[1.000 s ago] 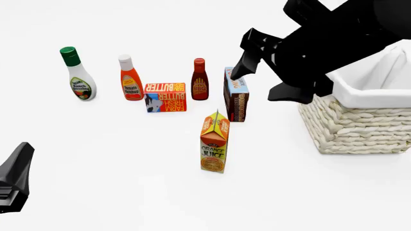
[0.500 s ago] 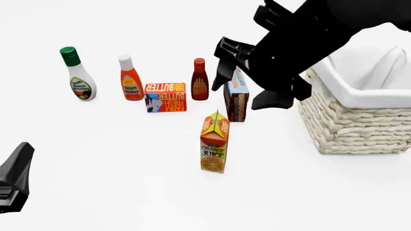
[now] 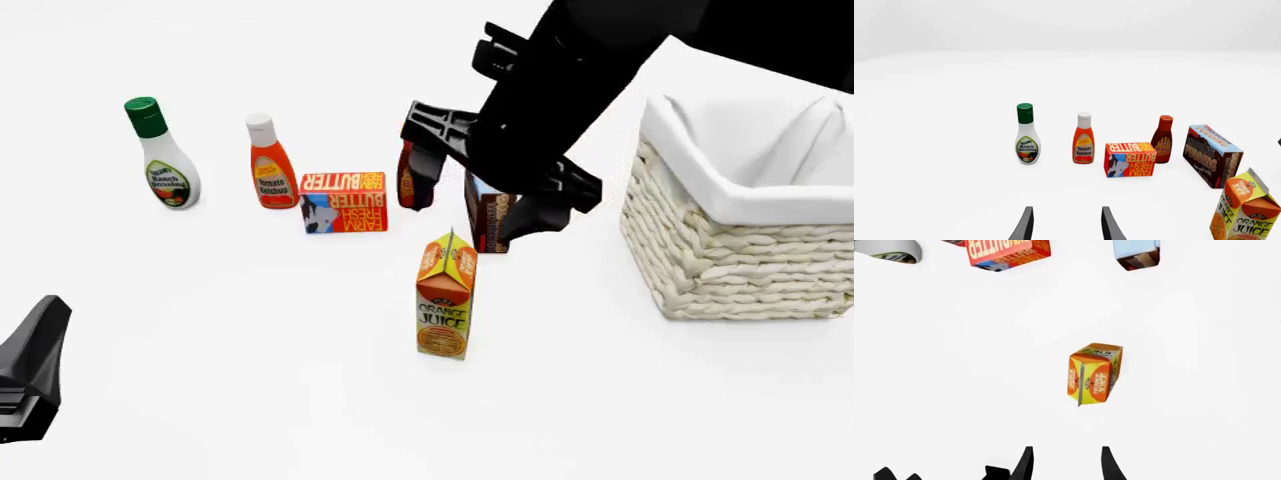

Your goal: Pick the orange juice and place it in the basket.

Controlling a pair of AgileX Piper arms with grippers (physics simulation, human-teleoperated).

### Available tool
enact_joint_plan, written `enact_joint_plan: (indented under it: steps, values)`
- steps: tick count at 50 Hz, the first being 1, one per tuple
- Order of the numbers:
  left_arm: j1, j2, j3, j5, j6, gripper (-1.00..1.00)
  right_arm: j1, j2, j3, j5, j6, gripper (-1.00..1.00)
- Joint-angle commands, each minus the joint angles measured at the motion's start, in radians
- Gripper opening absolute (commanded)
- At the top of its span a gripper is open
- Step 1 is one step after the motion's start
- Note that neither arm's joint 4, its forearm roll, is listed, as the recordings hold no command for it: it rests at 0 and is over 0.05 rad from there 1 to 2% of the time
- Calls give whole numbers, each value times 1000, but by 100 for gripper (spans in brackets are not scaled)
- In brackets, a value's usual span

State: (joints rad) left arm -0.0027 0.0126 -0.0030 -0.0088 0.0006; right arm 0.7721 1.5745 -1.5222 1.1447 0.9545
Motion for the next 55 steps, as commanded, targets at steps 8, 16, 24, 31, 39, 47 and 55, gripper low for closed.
enact_joint_plan:
  steps: [8, 16, 24, 31, 39, 47, 55]
  values:
    - [0, 0, 0, 0, 0, 100, 16, 75, -88, 74, 5, 100]
    - [0, 0, 0, 0, 0, 100, 29, 100, -91, 75, 5, 100]
    - [0, 0, 0, 0, 0, 100, 16, 122, -81, 75, -12, 100]
    - [0, 0, 0, 0, 0, 100, 11, 145, -83, 75, -28, 100]
    - [0, 0, 0, 0, 0, 100, 2, 161, -77, 75, -47, 100]
    - [0, 0, 0, 0, 0, 100, 0, 180, -83, 75, -62, 100]
    - [0, 0, 0, 0, 0, 100, -10, 196, -83, 75, -75, 100]
